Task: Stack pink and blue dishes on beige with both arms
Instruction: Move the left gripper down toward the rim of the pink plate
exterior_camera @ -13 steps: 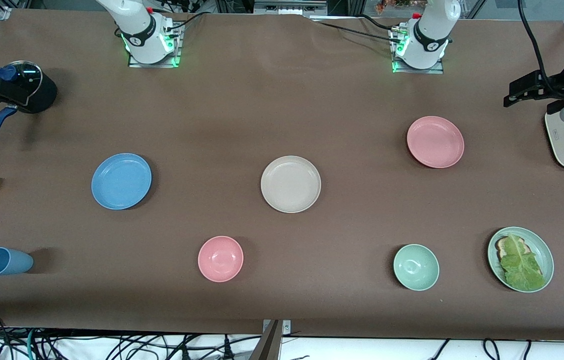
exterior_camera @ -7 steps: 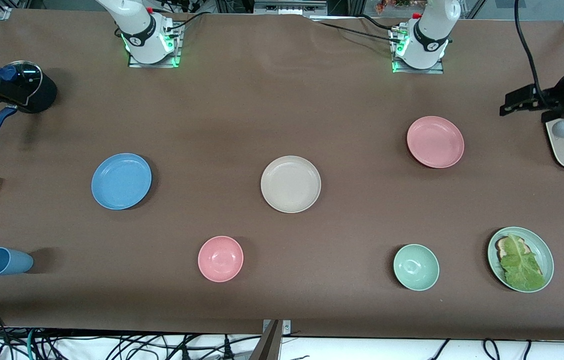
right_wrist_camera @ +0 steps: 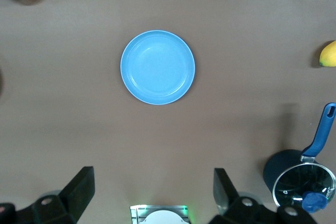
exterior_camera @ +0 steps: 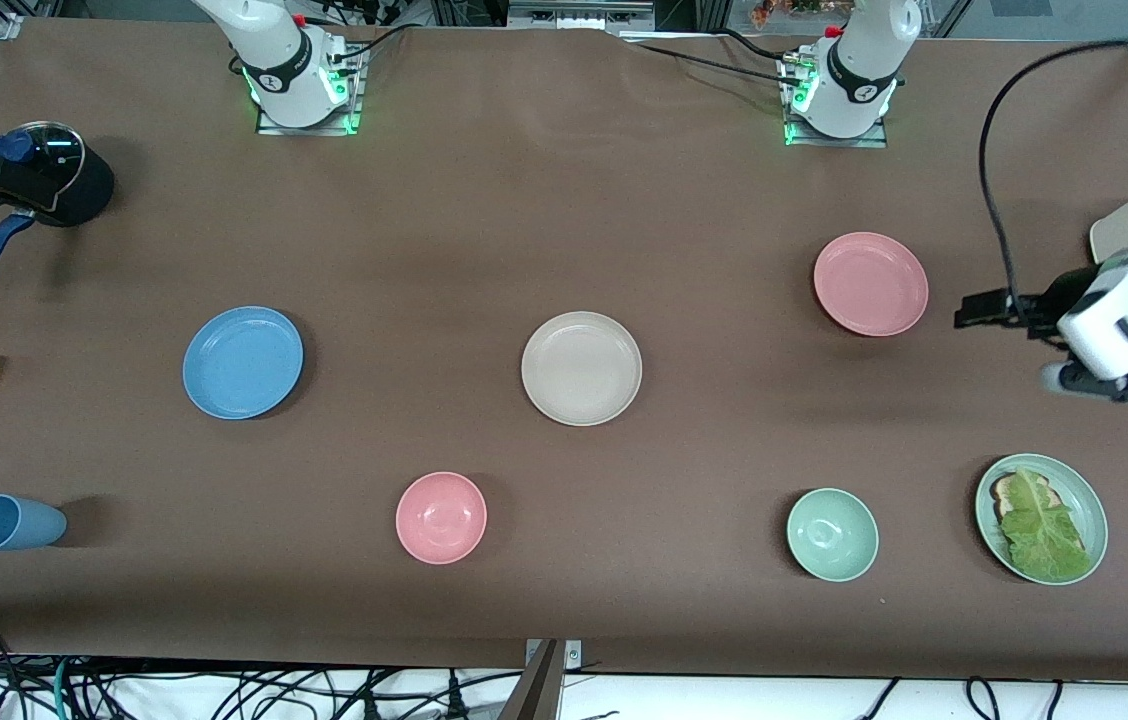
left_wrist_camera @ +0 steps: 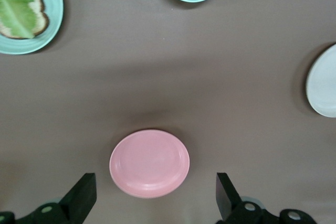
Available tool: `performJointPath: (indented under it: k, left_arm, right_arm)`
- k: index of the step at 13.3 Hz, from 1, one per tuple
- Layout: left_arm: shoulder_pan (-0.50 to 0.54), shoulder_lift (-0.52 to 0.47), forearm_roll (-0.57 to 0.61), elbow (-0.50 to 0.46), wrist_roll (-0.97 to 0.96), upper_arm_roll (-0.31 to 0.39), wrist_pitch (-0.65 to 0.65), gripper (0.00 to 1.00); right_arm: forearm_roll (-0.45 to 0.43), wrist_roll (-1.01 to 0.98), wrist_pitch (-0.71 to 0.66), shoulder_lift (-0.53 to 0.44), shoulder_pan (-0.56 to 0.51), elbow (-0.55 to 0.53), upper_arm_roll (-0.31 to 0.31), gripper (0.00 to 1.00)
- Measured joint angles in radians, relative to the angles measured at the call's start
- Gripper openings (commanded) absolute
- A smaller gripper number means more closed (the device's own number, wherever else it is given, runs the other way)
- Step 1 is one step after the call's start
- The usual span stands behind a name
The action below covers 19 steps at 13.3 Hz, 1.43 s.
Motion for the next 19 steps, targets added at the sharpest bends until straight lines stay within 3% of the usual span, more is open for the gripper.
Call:
performJointPath:
  k: [4,14,19]
  left_arm:
    - [-0.005,0.061,0.004,0.002,0.000,-0.004,0.034,1.00]
    - [0.004,0.058,0.012,-0.007,0.000,0.016,-0.002,1.00]
    - [0.021,-0.061,0.012,-0.160,0.101,0.103,0.023,1.00]
  right_arm:
    - [0.000,0.000,0.000,0.000,0.000,0.000,0.000,1.00]
    - [0.001,0.000,-0.003,0.000,0.000,0.000,0.000,1.00]
    - [0.001,0.000,-0.004,0.000,0.000,-0.001,0.000,1.00]
